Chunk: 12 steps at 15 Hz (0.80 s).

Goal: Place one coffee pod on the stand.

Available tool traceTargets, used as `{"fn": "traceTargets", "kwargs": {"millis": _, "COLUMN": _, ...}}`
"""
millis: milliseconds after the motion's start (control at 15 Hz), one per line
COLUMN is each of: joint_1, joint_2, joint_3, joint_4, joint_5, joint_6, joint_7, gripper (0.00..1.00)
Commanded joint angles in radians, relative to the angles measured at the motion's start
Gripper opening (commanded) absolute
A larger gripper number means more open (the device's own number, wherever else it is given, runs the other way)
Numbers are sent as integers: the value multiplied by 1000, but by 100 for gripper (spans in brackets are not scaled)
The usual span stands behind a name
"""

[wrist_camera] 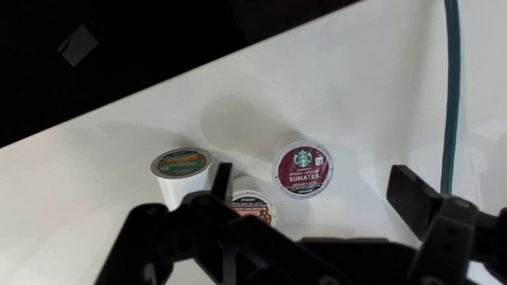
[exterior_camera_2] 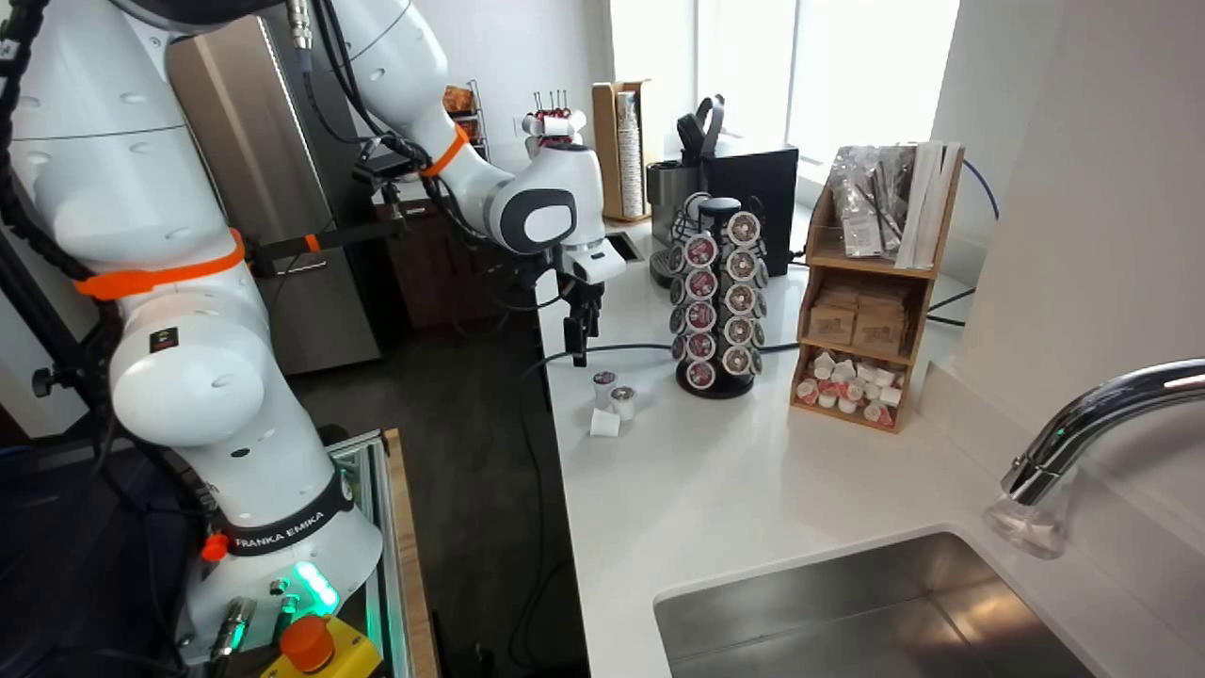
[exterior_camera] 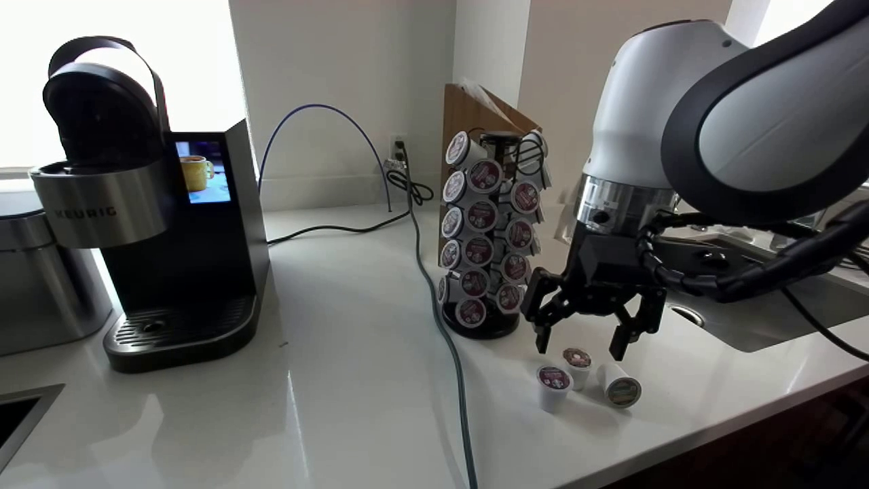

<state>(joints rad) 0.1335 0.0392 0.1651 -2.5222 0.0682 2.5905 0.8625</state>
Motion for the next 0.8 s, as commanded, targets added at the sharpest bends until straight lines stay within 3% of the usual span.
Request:
{"fn": "traceTargets", "kwargs": {"millis": 0, "joint_1": 5, "joint_2": 26, "joint_3": -25, "joint_4": 6, "joint_5": -19, "joint_6": 30, "joint_7": 80, "gripper": 100}}
{"fn": "traceTargets", "kwargs": {"millis": 733, "joint_1": 15, "joint_2": 148, "joint_3": -56, "joint_4": 66, "joint_5": 30, "joint_6": 50, "joint_7": 141, "gripper": 100}}
